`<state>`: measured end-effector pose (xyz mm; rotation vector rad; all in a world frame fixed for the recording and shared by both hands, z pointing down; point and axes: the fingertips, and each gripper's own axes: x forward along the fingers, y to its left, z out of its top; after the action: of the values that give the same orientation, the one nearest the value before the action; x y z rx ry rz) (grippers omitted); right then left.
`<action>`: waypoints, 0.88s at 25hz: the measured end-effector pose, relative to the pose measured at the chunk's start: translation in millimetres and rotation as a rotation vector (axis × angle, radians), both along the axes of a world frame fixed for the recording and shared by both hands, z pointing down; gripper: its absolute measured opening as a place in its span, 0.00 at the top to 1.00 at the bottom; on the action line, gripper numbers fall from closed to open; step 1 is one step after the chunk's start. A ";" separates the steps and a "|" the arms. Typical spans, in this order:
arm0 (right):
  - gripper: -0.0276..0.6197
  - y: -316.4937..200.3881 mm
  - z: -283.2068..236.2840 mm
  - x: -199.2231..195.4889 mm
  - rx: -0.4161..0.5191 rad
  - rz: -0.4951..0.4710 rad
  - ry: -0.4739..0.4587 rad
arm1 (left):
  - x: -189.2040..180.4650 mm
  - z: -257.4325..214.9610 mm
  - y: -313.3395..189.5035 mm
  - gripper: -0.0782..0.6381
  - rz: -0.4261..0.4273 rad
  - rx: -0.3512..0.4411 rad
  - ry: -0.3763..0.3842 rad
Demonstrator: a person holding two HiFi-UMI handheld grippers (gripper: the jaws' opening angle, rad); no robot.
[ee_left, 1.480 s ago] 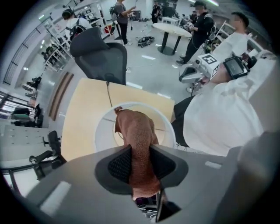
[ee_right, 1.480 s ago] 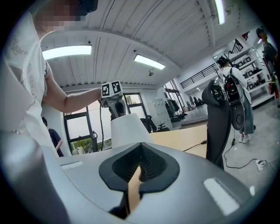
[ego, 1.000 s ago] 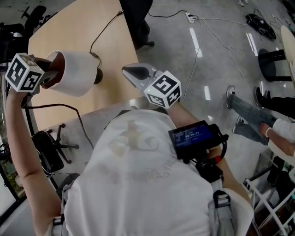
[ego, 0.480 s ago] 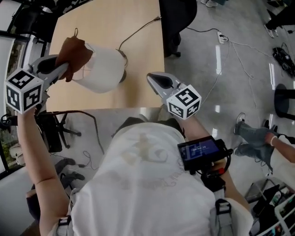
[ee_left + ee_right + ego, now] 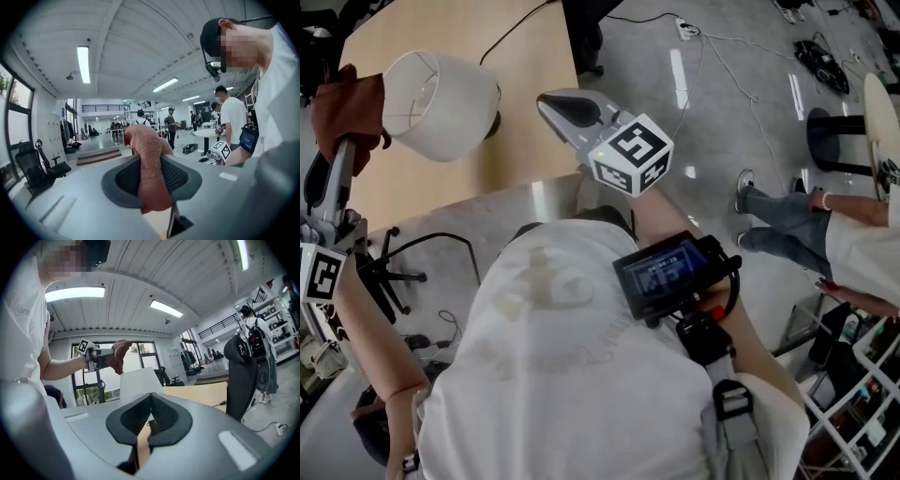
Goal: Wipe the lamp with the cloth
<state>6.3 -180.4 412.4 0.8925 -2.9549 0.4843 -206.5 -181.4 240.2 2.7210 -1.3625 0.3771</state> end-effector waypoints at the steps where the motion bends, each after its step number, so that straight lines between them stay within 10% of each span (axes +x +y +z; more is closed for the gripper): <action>1: 0.94 1.7 -7.6 -1.7 0.013 0.010 0.001 | -3.6 0.8 6.1 0.74 0.001 0.019 0.034; 7: 0.94 81.6 -30.2 -32.5 0.074 0.030 0.023 | -33.2 48.6 104.2 0.74 -0.038 0.071 0.097; 22: 0.94 182.0 -38.9 -53.9 0.082 0.086 0.070 | -32.1 112.5 173.5 0.74 -0.063 0.016 0.169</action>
<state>-47.6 1.6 373.6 1.0259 -2.9016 0.3297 -238.6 -7.9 352.6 2.6439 -1.4064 0.1287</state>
